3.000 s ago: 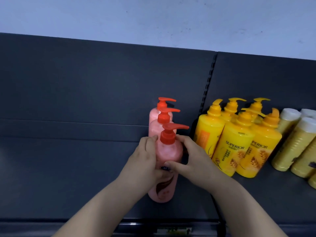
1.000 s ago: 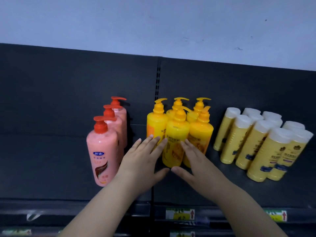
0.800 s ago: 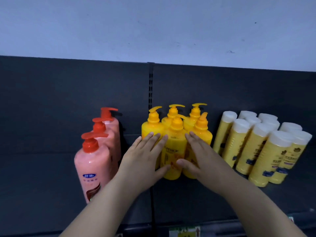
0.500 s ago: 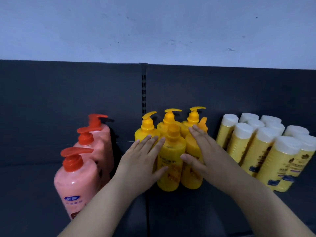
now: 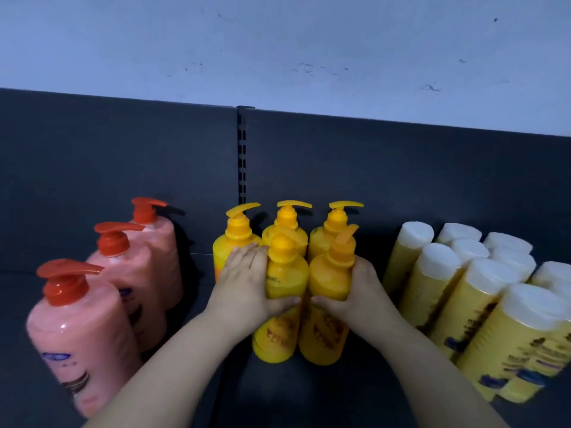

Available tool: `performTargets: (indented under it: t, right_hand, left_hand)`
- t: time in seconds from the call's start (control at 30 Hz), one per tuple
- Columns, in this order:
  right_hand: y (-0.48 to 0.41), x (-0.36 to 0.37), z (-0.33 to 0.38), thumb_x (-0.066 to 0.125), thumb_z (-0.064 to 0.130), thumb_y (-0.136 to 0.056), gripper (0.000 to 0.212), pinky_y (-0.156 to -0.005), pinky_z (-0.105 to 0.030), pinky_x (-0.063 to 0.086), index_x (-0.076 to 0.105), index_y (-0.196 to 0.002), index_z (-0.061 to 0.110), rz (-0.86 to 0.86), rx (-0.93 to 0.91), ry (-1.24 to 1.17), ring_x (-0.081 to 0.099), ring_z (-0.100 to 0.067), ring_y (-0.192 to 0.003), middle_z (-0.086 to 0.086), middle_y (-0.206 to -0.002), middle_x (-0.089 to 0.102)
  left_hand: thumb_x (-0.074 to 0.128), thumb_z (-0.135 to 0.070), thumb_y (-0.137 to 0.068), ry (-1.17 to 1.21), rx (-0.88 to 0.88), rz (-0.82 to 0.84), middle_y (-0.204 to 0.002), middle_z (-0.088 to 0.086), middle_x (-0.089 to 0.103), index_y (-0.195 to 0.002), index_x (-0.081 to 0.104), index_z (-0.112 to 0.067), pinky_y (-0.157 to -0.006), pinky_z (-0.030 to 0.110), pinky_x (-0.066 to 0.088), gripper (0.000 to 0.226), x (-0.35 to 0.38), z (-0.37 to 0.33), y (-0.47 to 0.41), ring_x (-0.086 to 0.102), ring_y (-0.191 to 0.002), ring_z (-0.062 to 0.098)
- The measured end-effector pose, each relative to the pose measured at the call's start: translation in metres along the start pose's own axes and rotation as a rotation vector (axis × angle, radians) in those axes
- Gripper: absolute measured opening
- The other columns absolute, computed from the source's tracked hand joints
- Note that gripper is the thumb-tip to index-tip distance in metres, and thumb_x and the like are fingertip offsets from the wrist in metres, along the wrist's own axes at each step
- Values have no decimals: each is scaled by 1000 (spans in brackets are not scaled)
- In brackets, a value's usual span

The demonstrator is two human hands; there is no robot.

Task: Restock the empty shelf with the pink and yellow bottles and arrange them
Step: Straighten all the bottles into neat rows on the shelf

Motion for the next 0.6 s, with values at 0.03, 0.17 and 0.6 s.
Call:
performTargets:
  t: [0.03, 0.17, 0.6]
  right_hand:
    - [0, 2, -2, 79, 49, -66, 98, -104, -30, 36, 24, -143, 19, -17, -9, 3, 38, -18, -127, -2, -141, 32]
    - [2, -1, -4, 79, 49, -66, 95, -98, -27, 37, 28, -140, 18, -39, -71, 24, 41, -18, -123, -2, -137, 37]
    - [21, -44, -18, 80, 37, -70, 94, -105, -25, 37, 17, -140, 45, 447, -77, -84, 39, -2, -126, 22, -137, 35]
  left_hand:
    - [53, -81, -58, -20, -10, -17, -146, 3, 35, -141, 32, -14, -115, 27, -6, 109, 2, -1, 0, 21, -141, 19]
    - [50, -77, -51, -39, 2, -148, -115, 4, 59, -114, 56, -10, -115, 34, 4, 93, 0, -6, 4, 50, -118, 24]
    - [58, -85, -51, 184, 90, 166, -137, -31, 28, -129, 39, -43, -117, 27, 2, 90, -38, 21, 39, 23, -132, -7]
Point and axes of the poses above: each hand's wrist, its own y-axis away from the middle knuckle, its own x-axis out of the palm, z = x × y, the point moved 1 cm from there along -y, towards the middle knuckle
